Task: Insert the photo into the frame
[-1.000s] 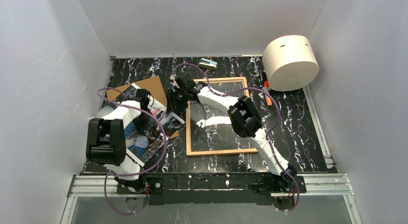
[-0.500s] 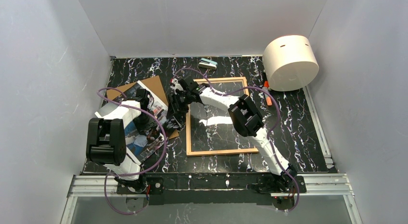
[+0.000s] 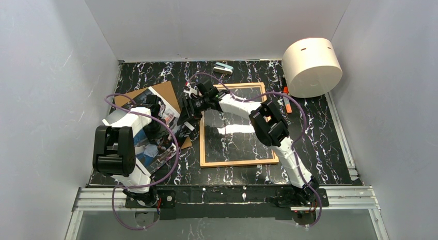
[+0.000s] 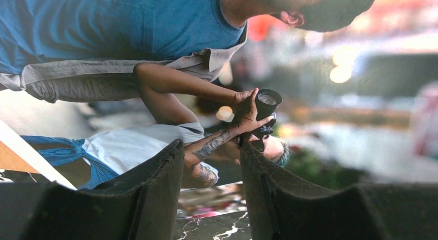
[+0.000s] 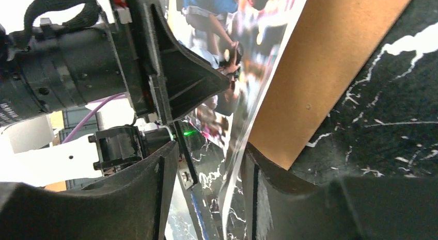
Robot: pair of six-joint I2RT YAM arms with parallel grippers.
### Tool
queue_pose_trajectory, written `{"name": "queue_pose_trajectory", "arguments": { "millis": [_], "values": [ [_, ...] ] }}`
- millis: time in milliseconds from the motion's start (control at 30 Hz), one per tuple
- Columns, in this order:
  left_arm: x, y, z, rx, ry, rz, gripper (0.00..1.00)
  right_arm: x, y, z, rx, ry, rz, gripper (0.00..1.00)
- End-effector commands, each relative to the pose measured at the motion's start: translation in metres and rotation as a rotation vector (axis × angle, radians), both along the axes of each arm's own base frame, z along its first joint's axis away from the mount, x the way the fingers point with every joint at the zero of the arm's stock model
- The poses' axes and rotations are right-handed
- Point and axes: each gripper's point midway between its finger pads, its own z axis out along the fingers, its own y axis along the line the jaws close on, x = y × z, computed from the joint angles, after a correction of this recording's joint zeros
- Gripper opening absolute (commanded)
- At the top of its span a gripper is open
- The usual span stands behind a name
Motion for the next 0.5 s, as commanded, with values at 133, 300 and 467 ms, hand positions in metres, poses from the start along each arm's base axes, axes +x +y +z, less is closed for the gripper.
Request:
{"name": "queue_pose_trajectory", "arguments": {
  "millis": [133, 300, 467],
  "values": [
    [-0.021, -0.005, -0.02, -0.022, 0.096, -0.003, 0.41, -0.001, 0.005, 0.025, 0.073, 0.0, 0.027, 0.48],
    [-0.014, -0.006, -0.014, -0.026, 0.067, -0.004, 0.39, -0.001, 0.007, 0.004, 0.051, 0.014, 0.034, 0.42],
    [-0.006, -0.006, -0.005, -0.028, 0.03, -0.006, 0.38, 0.0, 0.009, -0.001, 0.041, 0.003, 0.033, 0.37]
  ]
}}
